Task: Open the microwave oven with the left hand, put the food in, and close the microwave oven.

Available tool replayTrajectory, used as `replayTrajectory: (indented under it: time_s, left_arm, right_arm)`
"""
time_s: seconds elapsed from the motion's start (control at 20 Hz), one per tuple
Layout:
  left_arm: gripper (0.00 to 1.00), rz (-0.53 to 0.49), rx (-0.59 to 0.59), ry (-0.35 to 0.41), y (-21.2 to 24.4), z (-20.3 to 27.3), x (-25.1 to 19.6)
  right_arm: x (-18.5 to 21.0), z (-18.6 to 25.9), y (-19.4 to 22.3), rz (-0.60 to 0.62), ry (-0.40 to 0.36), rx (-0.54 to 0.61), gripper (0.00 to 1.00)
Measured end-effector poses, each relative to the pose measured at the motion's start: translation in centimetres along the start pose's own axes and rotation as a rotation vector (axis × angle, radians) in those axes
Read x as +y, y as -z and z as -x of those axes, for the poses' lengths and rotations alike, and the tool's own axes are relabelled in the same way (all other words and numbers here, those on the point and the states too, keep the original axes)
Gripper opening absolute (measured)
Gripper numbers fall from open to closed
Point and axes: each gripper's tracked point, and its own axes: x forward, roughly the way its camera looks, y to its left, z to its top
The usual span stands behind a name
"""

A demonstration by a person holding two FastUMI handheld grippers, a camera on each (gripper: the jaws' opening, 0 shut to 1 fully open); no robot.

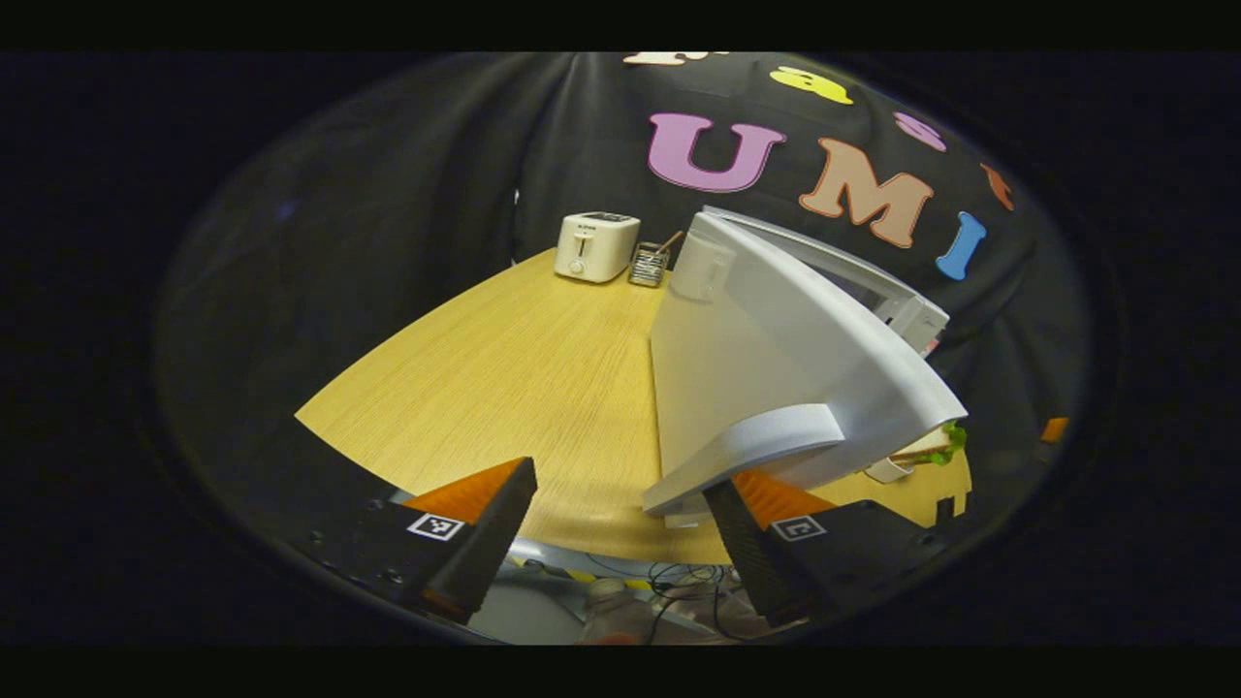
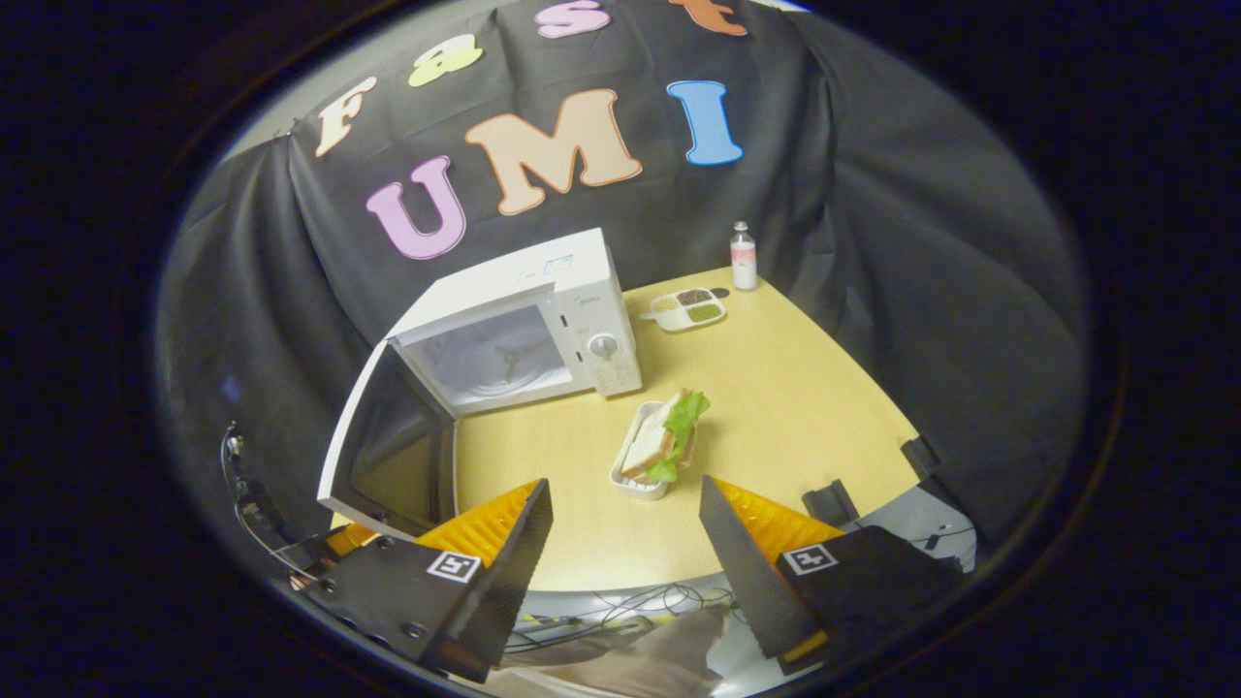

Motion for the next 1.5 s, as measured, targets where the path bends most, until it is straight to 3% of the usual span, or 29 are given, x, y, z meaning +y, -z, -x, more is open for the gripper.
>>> replayTrajectory:
  time_s: [0.05, 0.15, 0.2, 0.35, 0.4, 0.45, 0.5, 0.6, 0.65, 0.7, 0.75, 0.8, 0.85, 1.1, 1.2, 1.25, 1.3, 1.35, 1.45, 1.5]
  left_arm:
    - [0.98, -0.001, -0.004, 0.0, -0.1, 0.3, 0.4]
    - [0.99, 0.01, -0.018, -0.012, -0.5, 0.9, 1.5]
    - [0.98, 0.026, -0.022, -0.018, -0.6, 1.1, 2.3]
    - [0.99, 0.077, -0.025, -0.044, -0.8, 1.5, 3.9]
    - [0.99, 0.084, -0.031, -0.058, -0.8, 1.6, 4.4]
    - [0.99, 0.088, -0.04, -0.079, -0.9, 1.8, 5.0]
    - [0.99, 0.087, -0.052, -0.11, -1.1, 2.1, 6.0]
    - [0.99, 0.07, -0.098, -0.184, -2.5, 3.0, 8.2]
    - [0.99, 0.058, -0.13, -0.218, -3.5, 3.5, 9.1]
    - [0.97, 0.045, -0.155, -0.252, -4.4, 4.0, 10.2]
    - [0.97, 0.028, -0.169, -0.295, -5.3, 4.8, 11.3]
    - [0.96, 0.018, -0.178, -0.329, -5.7, 4.9, 11.5]
    - [0.97, 0.015, -0.204, -0.361, -6.8, 5.3, 11.7]
    - [0.96, 0.072, -0.329, -0.478, -11.4, 8.2, 10.3]
    - [0.99, 0.09, -0.366, -0.504, -12.4, 9.0, 9.2]
    - [0.99, 0.094, -0.378, -0.509, -12.9, 9.2, 8.3]
    - [0.96, 0.097, -0.387, -0.519, -13.5, 9.4, 7.9]
    - [0.96, 0.098, -0.406, -0.526, -14.1, 9.6, 7.4]
    - [0.99, 0.104, -0.437, -0.548, -15.2, 10.0, 6.4]
    - [0.96, 0.103, -0.438, -0.559, -15.3, 10.0, 5.9]
  right_arm:
    - [0.3, 0.1, 0.2, -0.001, 0.002, 0.001, 0.88]
    - [0.8, 0.2, 0.6, -0.006, 0.002, 0.006, 0.88]
    - [1.0, 0.3, 0.8, -0.006, 0.002, 0.008, 0.96]
    - [1.1, 0.3, 1.2, 0.002, 0.007, 0.017, 0.96]
    - [1.0, 0.2, 1.3, 0.006, 0.012, 0.02, 0.88]
    - [0.8, 0.2, 1.3, 0.009, 0.019, 0.023, 0.88]
    - [0.7, 0.0, 1.4, 0.011, 0.024, 0.025, 0.96]
    - [0.5, -0.2, 1.3, 0.009, 0.027, 0.034, 0.96]
    - [0.3, -0.6, 1.3, 0.007, 0.027, 0.043, 0.88]
    - [0.1, -1.0, 1.3, 0.003, 0.027, 0.054, 0.88]
    - [-0.2, -1.6, 1.1, -0.002, 0.024, 0.064, 0.96]
    - [-0.4, -2.1, 0.9, -0.007, 0.022, 0.075, 0.93]
    - [-0.8, -2.8, 0.7, -0.015, 0.021, 0.088, 0.97]
    - [-2.8, -7.3, -0.3, -0.076, 0.0, 0.192, 0.97]
    - [-3.7, -9.1, -1.0, -0.115, -0.011, 0.228, 0.97]
    - [-4.0, -10.0, -1.2, -0.132, -0.017, 0.253, 0.89]
    - [-4.3, -11.3, -1.4, -0.147, -0.022, 0.282, 0.89]
    - [-4.5, -12.4, -1.4, -0.164, -0.032, 0.319, 0.97]
    - [-4.2, -14.1, -0.8, -0.201, -0.078, 0.403, 0.97]
    - [-4.3, -14.9, -0.6, -0.211, -0.093, 0.435, 0.89]
